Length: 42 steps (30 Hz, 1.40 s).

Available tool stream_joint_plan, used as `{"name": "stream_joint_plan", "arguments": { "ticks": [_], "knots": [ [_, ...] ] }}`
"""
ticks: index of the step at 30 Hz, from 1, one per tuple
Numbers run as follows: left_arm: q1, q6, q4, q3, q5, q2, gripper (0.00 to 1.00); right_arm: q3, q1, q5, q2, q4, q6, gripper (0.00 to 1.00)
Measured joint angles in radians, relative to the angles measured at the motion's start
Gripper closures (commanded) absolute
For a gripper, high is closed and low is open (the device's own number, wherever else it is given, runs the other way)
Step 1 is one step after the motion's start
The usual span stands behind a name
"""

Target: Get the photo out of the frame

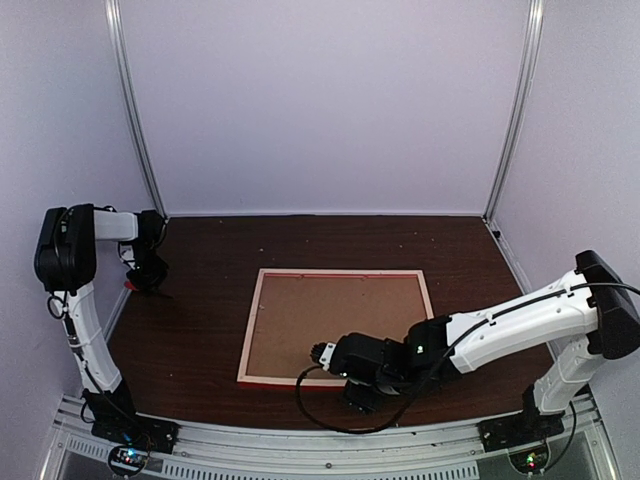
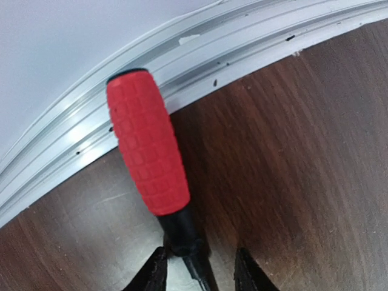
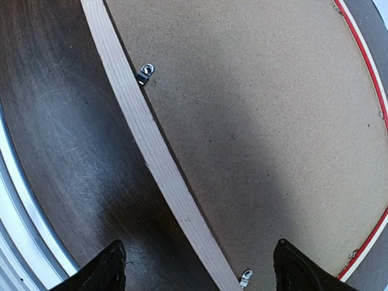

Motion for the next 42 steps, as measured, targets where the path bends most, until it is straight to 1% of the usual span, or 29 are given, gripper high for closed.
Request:
{"name": "stream_joint_plan", "arguments": {
  "ticks": [2,5,6,13,17,20,27,30,34,39,42],
  "knots": [
    [0.0,0.0,0.006,0.005,-0.001,0.007,0.73,0.0,-0.001,-0.002,0.006,0.0,0.0,0.18],
    [0.0,0.0,0.016,0.007,0.0,0.01,0.86,0.0,-0.005,-0.004,0.021,0.0,-0.001,0.18],
    [0.0,0.0,0.017,0.01,0.0,0.013,0.89,0.0,-0.005,-0.004,0.023,-0.001,-0.002,0.18],
    [0.0,0.008,0.009,0.033,-0.005,0.029,1.0,0.0,-0.015,-0.01,0.029,-0.005,-0.008,0.18],
    [0.0,0.017,0.015,0.027,0.005,0.028,1.0,0.0,-0.022,-0.014,0.029,-0.005,-0.009,0.18],
    [0.001,0.037,0.048,-0.003,0.014,0.011,1.0,0.0,-0.028,-0.014,0.029,-0.005,-0.008,0.18],
    [0.008,0.134,0.197,-0.129,0.069,-0.066,1.0,0.0,-0.047,-0.01,0.0,-0.01,0.002,0.18],
    [-0.008,0.195,0.256,-0.177,0.125,-0.1,1.0,0.0,-0.059,0.007,-0.04,-0.011,0.016,0.18],
    [-0.064,0.294,0.299,-0.241,0.209,-0.15,1.0,-0.003,-0.077,0.042,-0.1,-0.012,0.043,0.18],
    [-0.177,0.422,0.309,-0.292,0.301,-0.225,1.0,-0.019,-0.105,0.079,-0.18,-0.014,0.077,0.16],
    [-0.239,0.5,0.327,-0.314,0.369,-0.302,1.0,-0.031,-0.132,0.084,-0.235,-0.02,0.098,0.15]
  ]
}}
